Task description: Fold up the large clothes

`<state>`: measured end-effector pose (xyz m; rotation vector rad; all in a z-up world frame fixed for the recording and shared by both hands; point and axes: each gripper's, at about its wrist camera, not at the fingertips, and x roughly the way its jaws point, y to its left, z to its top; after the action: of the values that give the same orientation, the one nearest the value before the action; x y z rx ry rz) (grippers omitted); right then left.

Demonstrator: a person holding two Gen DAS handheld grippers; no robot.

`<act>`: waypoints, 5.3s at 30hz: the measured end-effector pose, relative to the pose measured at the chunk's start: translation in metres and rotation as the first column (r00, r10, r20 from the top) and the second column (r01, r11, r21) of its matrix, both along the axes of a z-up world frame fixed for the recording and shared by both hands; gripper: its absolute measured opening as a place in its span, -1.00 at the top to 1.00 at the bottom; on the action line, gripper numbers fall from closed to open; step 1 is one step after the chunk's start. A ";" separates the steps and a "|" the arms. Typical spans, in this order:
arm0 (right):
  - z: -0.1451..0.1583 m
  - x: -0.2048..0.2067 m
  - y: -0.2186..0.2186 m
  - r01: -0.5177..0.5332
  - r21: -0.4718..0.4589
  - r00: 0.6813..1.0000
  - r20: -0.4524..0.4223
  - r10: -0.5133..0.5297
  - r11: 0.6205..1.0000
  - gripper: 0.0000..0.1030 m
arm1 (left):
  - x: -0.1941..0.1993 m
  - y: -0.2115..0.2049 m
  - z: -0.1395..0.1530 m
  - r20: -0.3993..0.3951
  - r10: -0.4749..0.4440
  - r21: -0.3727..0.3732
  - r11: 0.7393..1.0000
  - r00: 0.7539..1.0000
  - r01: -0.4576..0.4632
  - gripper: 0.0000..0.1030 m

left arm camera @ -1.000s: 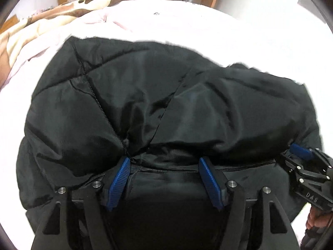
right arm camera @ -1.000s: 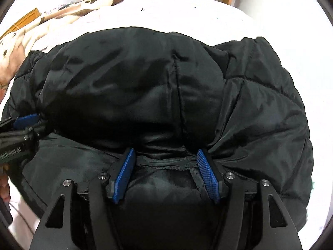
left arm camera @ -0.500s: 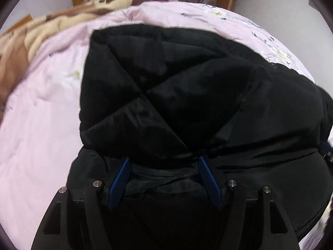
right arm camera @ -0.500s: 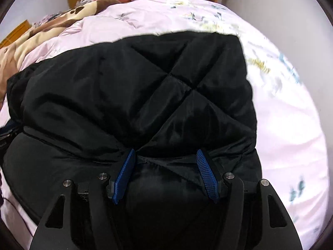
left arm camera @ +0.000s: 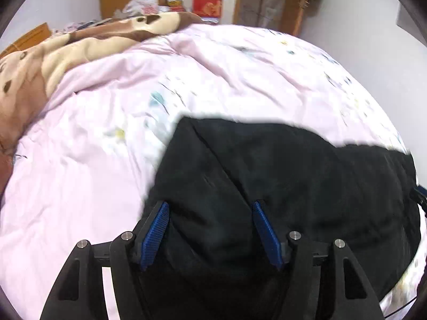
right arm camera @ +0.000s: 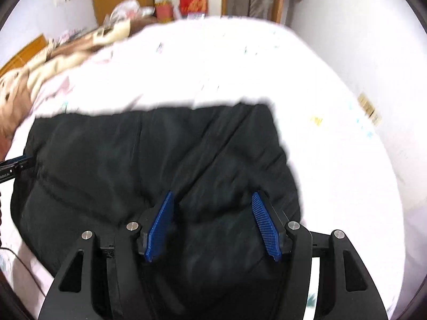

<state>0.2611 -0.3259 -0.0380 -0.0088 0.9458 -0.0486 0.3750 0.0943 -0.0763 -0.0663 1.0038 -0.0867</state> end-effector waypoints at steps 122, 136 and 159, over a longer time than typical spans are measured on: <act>-0.039 0.007 -0.033 -0.139 0.376 0.959 -0.180 0.219 0.916 0.22 | -0.008 -0.014 -0.049 -0.339 -0.170 -0.346 0.937 0.926 0.045 0.06; 0.018 -0.012 -0.019 -0.146 0.310 0.983 -0.056 0.172 0.939 0.37 | -0.031 -0.002 -0.001 -0.265 -0.116 -0.299 0.954 0.957 0.033 0.37; -0.015 -0.014 -0.016 -0.094 0.334 0.983 -0.118 0.140 0.938 0.41 | -0.016 0.011 -0.045 -0.396 -0.171 -0.305 0.951 0.902 0.046 -0.46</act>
<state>0.2472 -0.3421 -0.0530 0.2419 1.0829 0.2234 0.3586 0.1050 -0.1216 -0.3079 1.4216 -0.3352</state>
